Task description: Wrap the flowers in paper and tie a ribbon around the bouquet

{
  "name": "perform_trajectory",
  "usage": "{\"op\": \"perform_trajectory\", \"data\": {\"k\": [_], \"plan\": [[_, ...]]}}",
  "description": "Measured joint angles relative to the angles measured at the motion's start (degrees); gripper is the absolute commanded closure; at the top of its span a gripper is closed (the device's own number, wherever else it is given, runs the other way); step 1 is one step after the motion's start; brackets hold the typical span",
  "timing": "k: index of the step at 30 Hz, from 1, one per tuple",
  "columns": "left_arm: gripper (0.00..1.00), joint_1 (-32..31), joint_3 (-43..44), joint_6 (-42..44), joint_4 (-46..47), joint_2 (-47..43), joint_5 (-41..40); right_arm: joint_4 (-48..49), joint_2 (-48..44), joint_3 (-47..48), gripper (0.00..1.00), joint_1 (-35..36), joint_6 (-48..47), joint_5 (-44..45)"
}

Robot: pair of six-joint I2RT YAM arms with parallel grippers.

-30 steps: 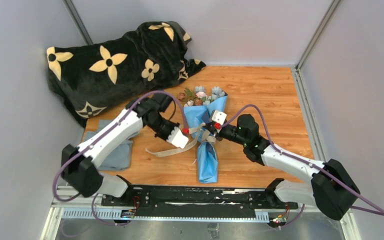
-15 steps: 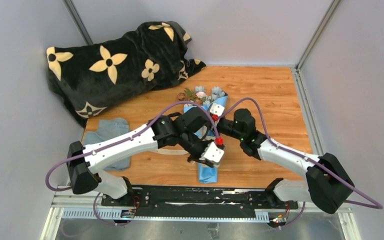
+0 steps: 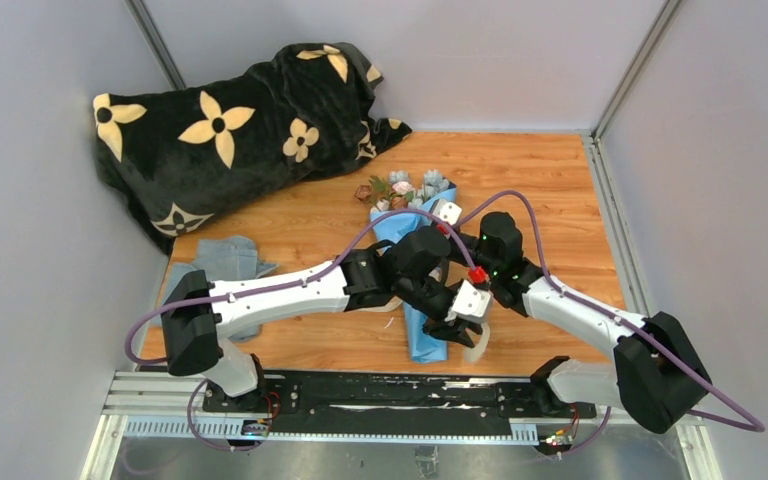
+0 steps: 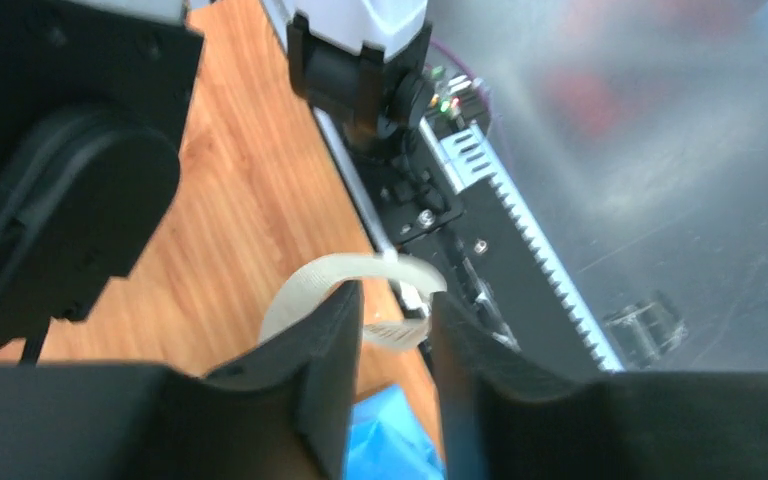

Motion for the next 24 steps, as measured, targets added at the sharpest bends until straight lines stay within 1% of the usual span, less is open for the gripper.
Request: {"op": "perform_trajectory", "data": {"k": [1, 3, 5, 7, 11, 13, 14, 16, 17, 18, 20, 22, 24], "plan": [[0.47, 0.02, -0.90, 0.52, 0.72, -0.11, -0.55, -0.07, 0.00, 0.00, 1.00, 0.00, 0.00, -0.46], [0.36, 0.04, -3.63, 2.43, 1.49, -0.96, -2.27, -0.11, 0.04, 0.00, 1.00, 0.00, -0.02, -1.31], [0.29, 0.04, -5.51, 5.25, 1.09, -2.16, -3.87, -0.28, 0.11, 0.00, 1.00, 0.00, -0.04, -1.97], [0.26, 0.04, -7.15, 9.03, -0.76, -4.24, -6.38, -1.03, 0.22, 0.00, 1.00, 0.00, -0.13, -2.93], [0.25, 0.22, -7.67, 14.58, -5.03, -8.85, -11.63, -2.21, 0.50, 0.02, 1.00, 0.00, -0.20, -3.85], [0.28, 1.42, -7.67, 15.67, -6.93, -11.67, -13.40, -2.89, 0.72, 0.02, 1.00, 0.00, -0.13, -4.35], [0.32, 2.73, -7.74, 15.63, -7.74, -13.29, -13.62, -2.99, 0.92, 0.02, 1.00, 0.02, -0.09, -4.48], [0.40, 7.80, -8.31, 14.12, -8.20, -17.55, -13.64, -3.28, 1.31, 0.02, 1.00, 0.15, 0.00, -4.70], [0.43, 10.60, -8.92, 13.09, -7.78, -19.45, -13.46, -3.39, 1.55, 0.02, 1.00, 0.44, 0.02, -4.79], [0.44, 14.73, -10.54, 11.47, -6.62, -22.38, -13.46, -3.48, 1.84, 0.04, 1.00, 0.66, 0.04, -4.90], [0.43, 20.20, -14.12, 7.91, -4.20, -26.49, -13.84, -3.58, 2.51, 0.15, 1.00, 1.27, 0.04, -5.35], [0.37, 24.44, -19.43, 3.58, -0.81, -29.88, -14.67, -3.67, 3.17, 0.31, 1.00, 2.05, -0.04, -5.73], [0.35, 27.17, -23.63, -0.74, 1.68, -30.88, -15.30, -3.91, 3.80, 0.57, 1.00, 2.99, -0.44, -5.81]]}}
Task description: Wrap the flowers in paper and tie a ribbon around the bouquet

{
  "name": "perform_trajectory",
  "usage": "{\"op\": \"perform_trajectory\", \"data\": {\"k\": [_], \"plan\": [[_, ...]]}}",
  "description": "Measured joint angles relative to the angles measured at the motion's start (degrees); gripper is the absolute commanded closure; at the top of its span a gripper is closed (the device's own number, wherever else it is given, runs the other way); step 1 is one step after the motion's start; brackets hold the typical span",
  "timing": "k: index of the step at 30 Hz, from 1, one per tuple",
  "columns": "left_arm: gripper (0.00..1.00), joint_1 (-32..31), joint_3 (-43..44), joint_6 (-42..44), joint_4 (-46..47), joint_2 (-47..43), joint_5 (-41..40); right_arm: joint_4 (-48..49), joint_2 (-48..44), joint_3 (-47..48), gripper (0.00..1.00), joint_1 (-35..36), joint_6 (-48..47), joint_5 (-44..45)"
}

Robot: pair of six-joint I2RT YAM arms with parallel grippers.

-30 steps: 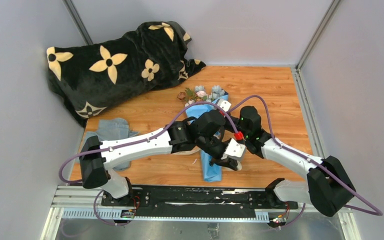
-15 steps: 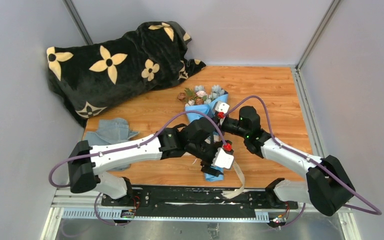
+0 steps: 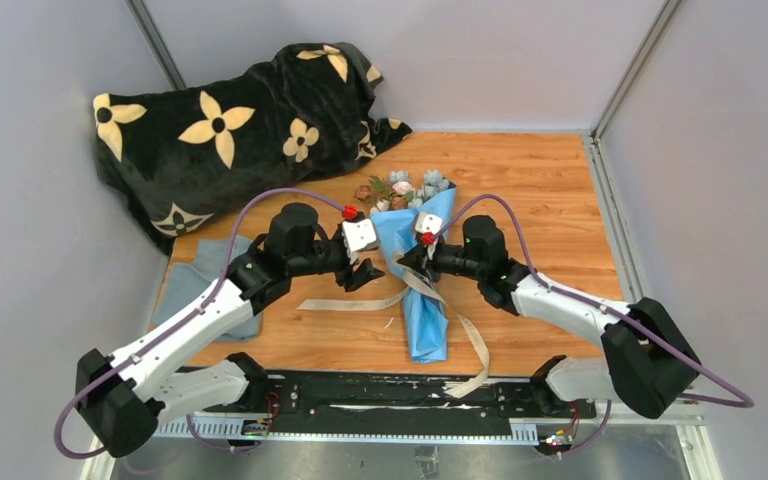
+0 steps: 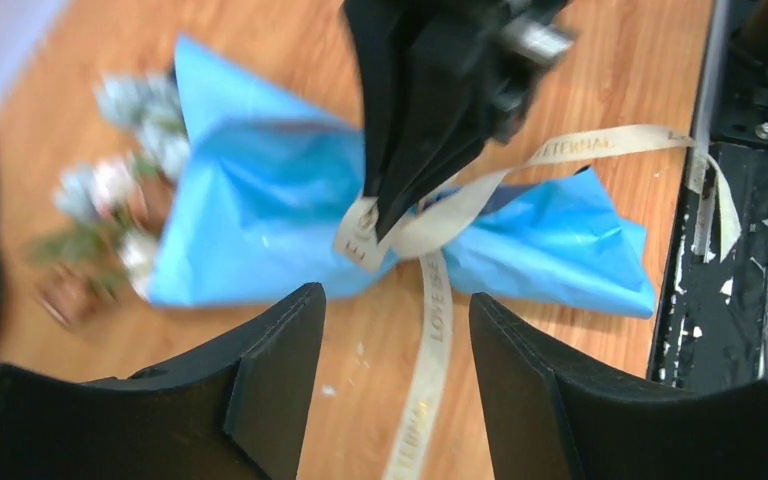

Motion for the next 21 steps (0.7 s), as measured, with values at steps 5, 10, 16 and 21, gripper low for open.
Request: {"op": "perform_trajectory", "data": {"k": [5, 10, 16, 21], "plan": [[0.35, 5.51, -8.20, -9.90, 6.03, 1.84, -1.49, -1.49, 3.69, 2.99, 0.79, 3.48, -1.29, 0.15], [0.38, 8.15, -12.02, -12.92, 9.46, 1.62, -2.64, -7.39, 7.78, 8.22, 0.28, 7.41, -4.63, 2.99], [0.50, 9.79, -14.56, -5.53, 10.14, -0.02, -1.77, -19.23, 8.26, 14.05, 0.21, 9.09, -7.96, 6.36], [0.61, 9.79, -14.78, 8.74, 4.81, -1.57, 5.86, -30.34, 3.63, 19.37, 0.32, 9.18, -9.11, 8.44]]}}
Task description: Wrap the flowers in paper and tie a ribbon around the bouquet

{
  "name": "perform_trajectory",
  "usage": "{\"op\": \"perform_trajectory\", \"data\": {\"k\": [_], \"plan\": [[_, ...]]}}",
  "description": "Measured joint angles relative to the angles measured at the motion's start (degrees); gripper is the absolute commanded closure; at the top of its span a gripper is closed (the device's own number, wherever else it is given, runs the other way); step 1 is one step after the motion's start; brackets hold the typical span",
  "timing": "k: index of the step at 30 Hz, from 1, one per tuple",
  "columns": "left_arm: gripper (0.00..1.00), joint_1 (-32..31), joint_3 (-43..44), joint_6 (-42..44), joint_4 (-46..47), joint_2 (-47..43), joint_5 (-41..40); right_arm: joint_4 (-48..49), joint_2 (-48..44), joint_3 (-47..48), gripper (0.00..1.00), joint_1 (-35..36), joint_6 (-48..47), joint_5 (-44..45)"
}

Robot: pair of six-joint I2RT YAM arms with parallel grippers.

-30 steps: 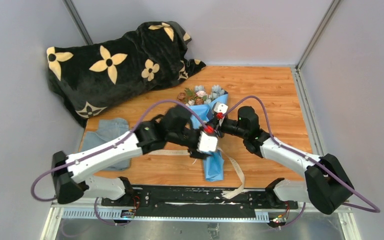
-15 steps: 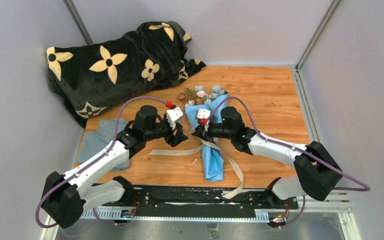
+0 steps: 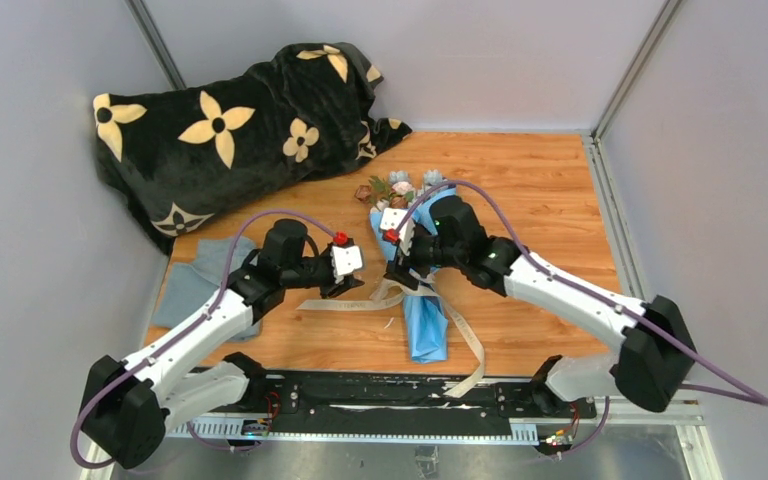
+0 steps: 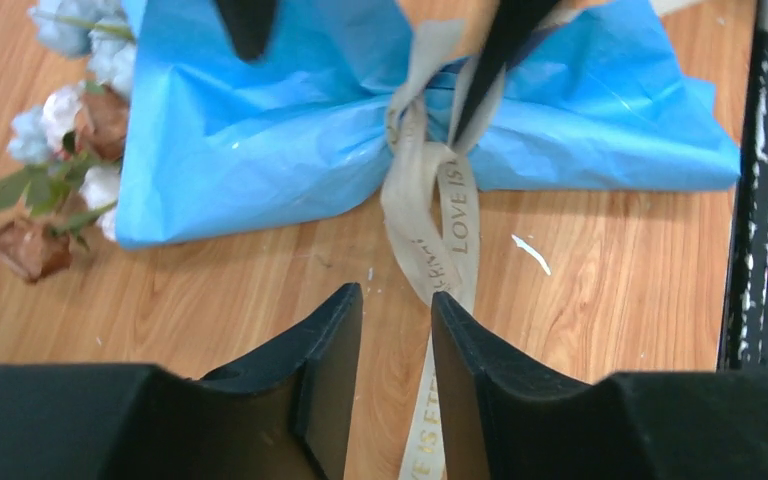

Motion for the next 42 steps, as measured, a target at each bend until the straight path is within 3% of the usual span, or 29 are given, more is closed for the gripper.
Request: {"op": "perform_trajectory", "data": {"k": [2, 4, 7, 12, 16, 21, 25, 28, 36, 42], "plan": [[0.63, -0.68, 0.07, 3.17, -1.01, 0.31, 1.68, -2.69, -2.67, 1.38, 0.62, -0.22, 0.79, 2.01], [0.63, -3.28, 0.42, 6.01, -1.11, 1.64, 1.64, -4.81, -6.32, 1.51, 0.71, -1.29, 3.17, 4.02], [0.55, -8.94, 0.55, 8.46, 1.51, 4.74, 0.37, -6.01, -11.56, -1.09, 0.71, -6.01, 7.80, 5.84], [0.53, -14.99, 2.82, 10.25, 6.95, 12.92, -1.16, -4.37, -15.08, -11.41, 0.70, -12.66, 13.14, 4.33], [0.51, -17.09, 5.14, 10.29, 11.41, 19.21, -3.67, 0.74, -12.15, -18.69, 0.66, -17.68, 15.39, -4.66], [0.49, -19.06, 5.46, 10.60, 14.03, 22.82, -5.09, 6.03, -6.25, -19.56, 0.56, -21.68, 17.49, -11.41], [0.55, -19.30, 5.46, 10.08, 17.18, 24.41, -5.88, 9.88, -3.82, -19.56, 0.54, -21.73, 18.05, -15.19], [0.62, -19.30, 5.46, 9.25, 19.23, 25.90, -7.21, 11.10, -2.62, -19.56, 0.57, -21.77, 18.12, -17.31], [0.63, -19.30, 4.87, 9.64, 20.92, 27.50, -8.90, 11.17, -2.27, -19.56, 0.62, -21.77, 18.10, -20.06], [0.81, -19.30, 4.87, 9.53, 21.70, 28.04, -9.51, 11.30, 0.20, -19.56, 0.87, -21.77, 18.49, -19.87]]}}
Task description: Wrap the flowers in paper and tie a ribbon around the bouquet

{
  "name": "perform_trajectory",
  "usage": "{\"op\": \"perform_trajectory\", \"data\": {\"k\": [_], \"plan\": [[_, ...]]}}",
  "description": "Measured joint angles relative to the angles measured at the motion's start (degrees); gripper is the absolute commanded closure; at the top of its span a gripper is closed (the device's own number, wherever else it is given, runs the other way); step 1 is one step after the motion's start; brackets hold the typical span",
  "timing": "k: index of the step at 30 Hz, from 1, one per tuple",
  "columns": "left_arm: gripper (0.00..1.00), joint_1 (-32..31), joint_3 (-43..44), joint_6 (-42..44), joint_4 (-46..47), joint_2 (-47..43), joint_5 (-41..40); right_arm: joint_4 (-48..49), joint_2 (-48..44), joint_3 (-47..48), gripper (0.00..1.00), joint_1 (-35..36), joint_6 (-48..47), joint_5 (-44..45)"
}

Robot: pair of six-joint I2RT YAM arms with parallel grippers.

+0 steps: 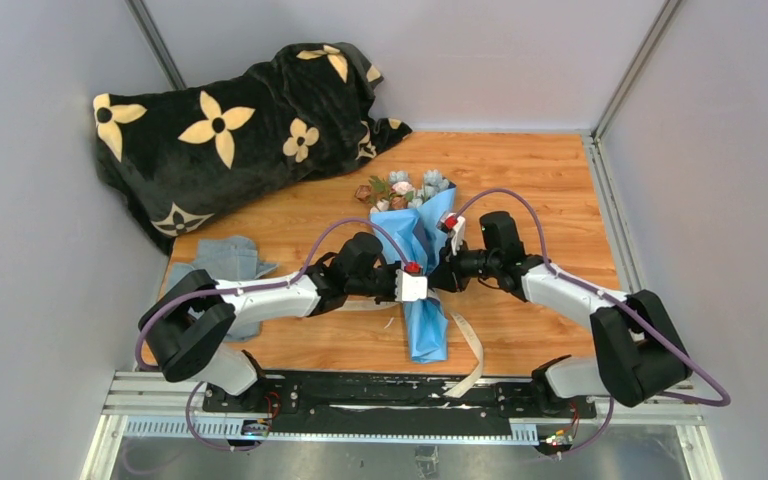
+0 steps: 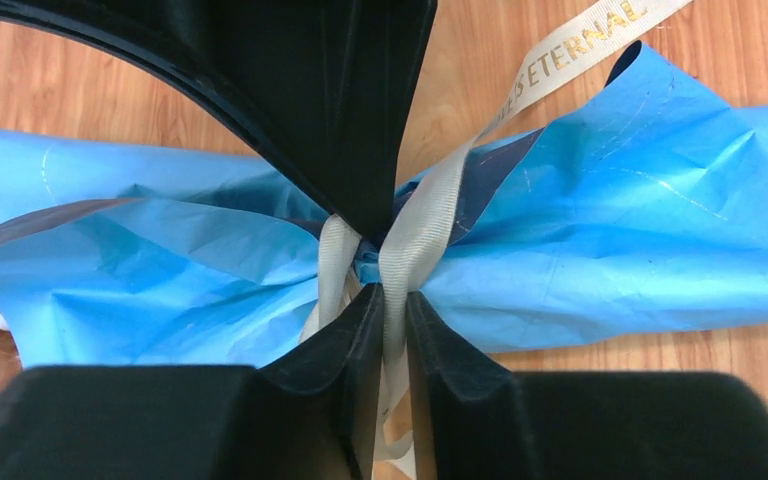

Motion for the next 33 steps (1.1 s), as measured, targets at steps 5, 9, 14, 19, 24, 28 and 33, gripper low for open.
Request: {"op": "perform_trajectory", "data": {"k": [5, 9, 14, 19, 24, 28, 33], "plan": [[1.00, -0.02, 0.00, -0.94, 0.42, 0.00, -0.94, -0.37, -0.98, 0.00, 0.99, 0.00, 0.87, 0.24], [1.00, -0.02, 0.00, -3.23, 0.46, 0.00, -1.60, -1.38, -4.59, 0.02, 1.00, 0.00, 1.57, 0.31], [1.00, -0.02, 0.00, -10.73, 1.11, -0.17, -5.49, -3.23, -11.10, -0.11, 1.00, 1.49, 2.71, 0.81], [1.00, 0.00, 0.00, -19.17, 2.93, -1.60, -8.37, -4.02, -14.91, -2.21, 0.93, 3.76, 4.74, 0.79], [1.00, 0.00, -0.26, -22.84, 4.96, -1.86, -7.41, -6.91, -14.88, -2.82, 0.59, 5.29, 6.19, 1.53], [1.00, 0.00, -1.55, -24.52, 6.10, -1.84, -7.08, -13.66, -14.58, -0.46, 0.48, 5.79, 5.35, 2.86], [1.00, 0.00, -2.91, -24.59, 6.64, -1.86, -5.90, -18.99, -16.90, 5.79, 0.54, 5.51, 4.33, 5.44]]}}
